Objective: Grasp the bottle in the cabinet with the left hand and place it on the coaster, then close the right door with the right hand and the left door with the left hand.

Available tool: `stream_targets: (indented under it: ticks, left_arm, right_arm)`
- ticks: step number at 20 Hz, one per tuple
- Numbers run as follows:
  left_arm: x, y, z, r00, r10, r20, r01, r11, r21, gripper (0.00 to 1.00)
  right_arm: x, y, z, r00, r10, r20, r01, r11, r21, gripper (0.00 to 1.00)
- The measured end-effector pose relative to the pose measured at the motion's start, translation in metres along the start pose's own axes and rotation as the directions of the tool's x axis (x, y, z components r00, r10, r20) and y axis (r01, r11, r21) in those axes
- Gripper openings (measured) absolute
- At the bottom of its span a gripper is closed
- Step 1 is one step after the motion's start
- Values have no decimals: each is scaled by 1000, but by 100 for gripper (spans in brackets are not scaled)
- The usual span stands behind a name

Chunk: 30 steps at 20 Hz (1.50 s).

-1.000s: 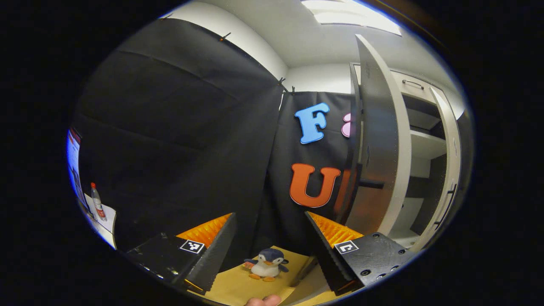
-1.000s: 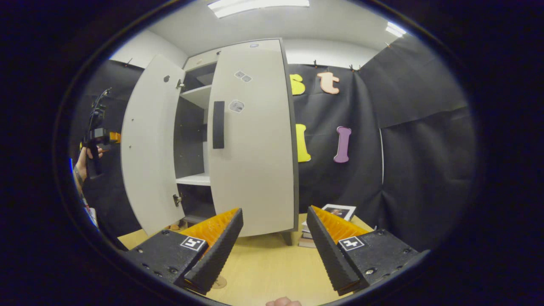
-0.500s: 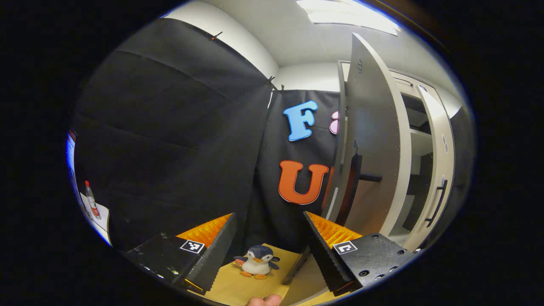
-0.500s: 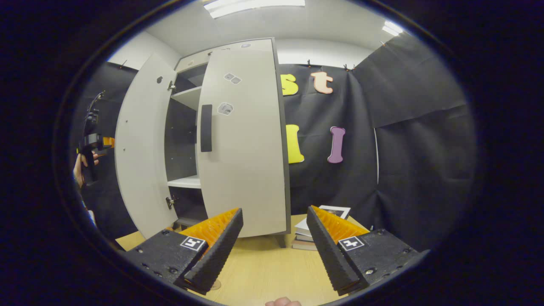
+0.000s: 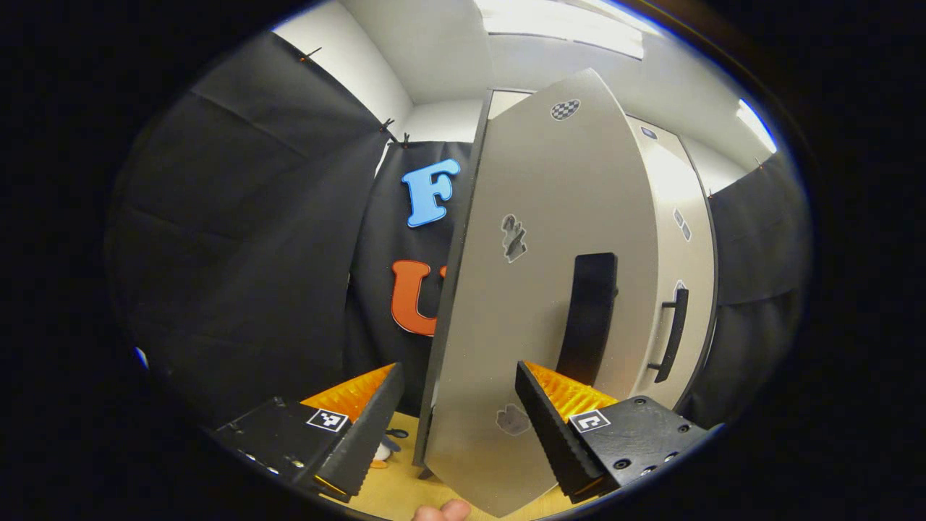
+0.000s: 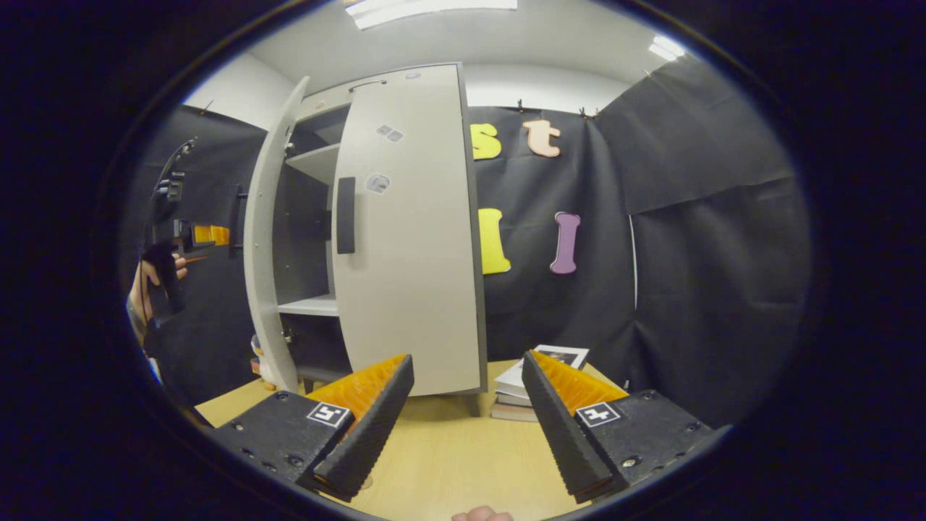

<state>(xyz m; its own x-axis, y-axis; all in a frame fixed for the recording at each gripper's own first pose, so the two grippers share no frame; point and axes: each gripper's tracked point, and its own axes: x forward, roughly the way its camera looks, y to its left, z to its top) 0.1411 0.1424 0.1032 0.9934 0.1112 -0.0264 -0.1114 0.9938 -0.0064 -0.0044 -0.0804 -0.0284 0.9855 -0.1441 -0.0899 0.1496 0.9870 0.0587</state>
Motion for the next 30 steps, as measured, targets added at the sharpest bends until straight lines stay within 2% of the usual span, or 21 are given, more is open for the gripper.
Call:
stream_targets:
  ticks: [1, 4, 5, 6, 7, 8, 9, 11, 15, 20, 23, 24, 25, 27, 28, 29, 30]
  left_arm:
    - [0, -7, -2, 1000, -1, 1, 1, 1000, 8, 90]
    - [-6, -19, -2, 1000, -21, 13, 21, 1000, -12, 100]
    - [-12, -23, -5, 1000, -24, 12, 24, 999, -26, 99]
    - [-18, -28, -7, 1000, -27, 13, 27, 999, -41, 100]
    - [-26, -36, -10, 999, -39, 15, 40, 998, -53, 95]
    - [-34, -45, -12, 997, -71, 17, 72, 996, -58, 100]
    - [-43, -53, -15, 995, -92, 23, 93, 994, -57, 95]
    - [-66, -65, -25, 994, -109, 31, 110, 993, -46, 95]
    - [-101, -83, -65, 996, -85, 21, 86, 995, -51, 95]
    - [-130, -98, -95, 998, -64, 25, 64, 998, 17, 95]
    - [-139, -115, -120, 997, -69, 26, 69, 998, -1, 95]
    - [-141, -119, -124, 997, -74, 22, 75, 997, -7, 99]
    - [-143, -121, -128, 997, -79, 16, 79, 997, -7, 95]
    - [-147, -124, -132, 996, -88, 9, 88, 996, 3, 95]
    - [-148, -125, -132, 996, -90, 10, 90, 996, 10, 100]
    - [-150, -126, -131, 996, -89, 14, 89, 996, 17, 95]
    - [-151, -126, -130, 996, -90, 17, 90, 996, 22, 95]
  right_arm:
    - [0, -3, 1, 1000, -13, -1, 13, 1000, -1, 99]
    - [-5, -10, 4, 1000, -31, 6, 31, 999, 8, 99]
    - [-4, -11, 2, 1000, -30, 6, 30, 999, 13, 99]
    - [-2, -10, 2, 1000, -27, 4, 27, 999, 20, 99]
    - [1, -7, 1, 1000, -18, 1, 18, 999, 28, 99]
    - [4, -2, 0, 1000, -6, -2, 6, 999, 35, 98]
    - [6, 2, 0, 1000, 4, -3, -4, 999, 41, 99]
    - [10, 11, -4, 1000, 26, -6, -26, 999, 48, 99]
    - [16, 14, -10, 999, 41, -19, -41, 999, 6, 99]
    - [12, 8, -17, 999, 30, -30, -30, 1000, -1, 99]
    - [9, 8, -24, 998, 33, -48, -33, 999, 6, 99]
    - [9, 7, -26, 998, 34, -56, -34, 999, 7, 99]
    - [8, 8, -27, 998, 34, -59, -34, 999, 9, 99]
    - [7, 8, -24, 998, 38, -56, -37, 999, 18, 99]
    - [6, 8, -23, 998, 40, -55, -39, 999, 23, 99]
    - [5, 8, -23, 998, 41, -53, -40, 999, 25, 99]
    - [5, 8, -22, 998, 42, -51, -41, 999, 25, 99]
